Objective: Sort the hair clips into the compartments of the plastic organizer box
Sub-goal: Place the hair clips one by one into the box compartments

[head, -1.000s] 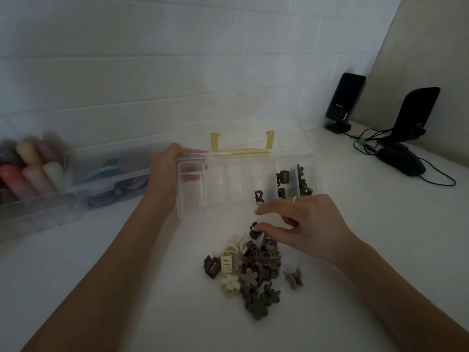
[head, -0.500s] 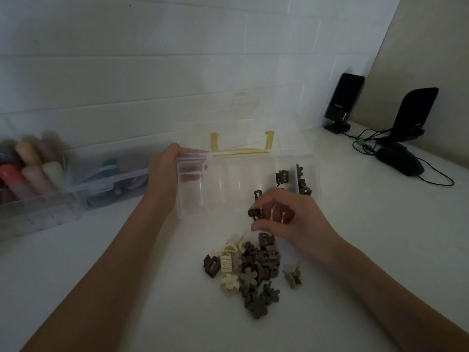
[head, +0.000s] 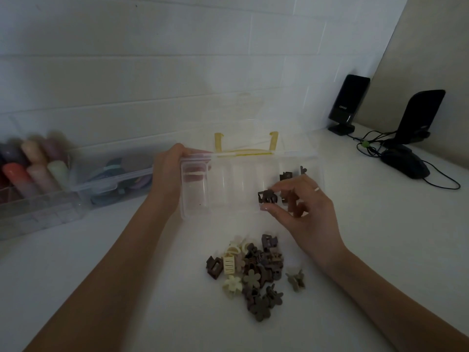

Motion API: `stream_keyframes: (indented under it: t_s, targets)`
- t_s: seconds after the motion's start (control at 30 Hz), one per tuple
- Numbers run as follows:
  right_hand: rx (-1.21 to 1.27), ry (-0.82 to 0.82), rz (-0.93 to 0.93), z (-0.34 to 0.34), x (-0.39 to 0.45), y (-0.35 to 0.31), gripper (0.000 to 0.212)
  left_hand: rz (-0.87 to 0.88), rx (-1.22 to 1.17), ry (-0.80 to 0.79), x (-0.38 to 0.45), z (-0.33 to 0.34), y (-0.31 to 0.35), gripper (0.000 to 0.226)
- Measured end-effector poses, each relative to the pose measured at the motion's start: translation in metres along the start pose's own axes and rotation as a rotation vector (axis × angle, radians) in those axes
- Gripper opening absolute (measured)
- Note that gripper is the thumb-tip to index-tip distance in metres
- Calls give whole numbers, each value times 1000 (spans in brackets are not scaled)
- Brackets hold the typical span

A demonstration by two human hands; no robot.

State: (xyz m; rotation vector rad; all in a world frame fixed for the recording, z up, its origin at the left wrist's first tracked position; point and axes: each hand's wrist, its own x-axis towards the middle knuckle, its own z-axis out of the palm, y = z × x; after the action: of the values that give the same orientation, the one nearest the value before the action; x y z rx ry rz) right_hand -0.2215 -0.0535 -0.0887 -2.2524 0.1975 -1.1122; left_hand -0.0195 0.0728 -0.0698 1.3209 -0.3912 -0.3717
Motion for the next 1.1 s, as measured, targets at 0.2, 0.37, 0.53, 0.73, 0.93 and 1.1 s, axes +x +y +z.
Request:
stream_keyframes:
  t_s: [0.2,0.37,0.53,0.73,0.93,1.1]
  targets:
    - [-59,42,-45,4,1,10,31,12,-7,1,-3,2,3,47]
    - [-137,66,-66,4,3,12,23,-4,-18,-2,-2,1,2,46]
    - [-391,-36,-171,7,0,16,12,-6,-9,-3,1,0,0,45]
    - [-608,-39,-182,6,1,14,25,-6,10,-1,2,-1,-1,42]
    - [-722,-129,-99,5,1,12,43,3,7,13,0,1,0,45]
    - [-615,-102,-73,5,1,12,37,0,9,5,-1,1,0,44]
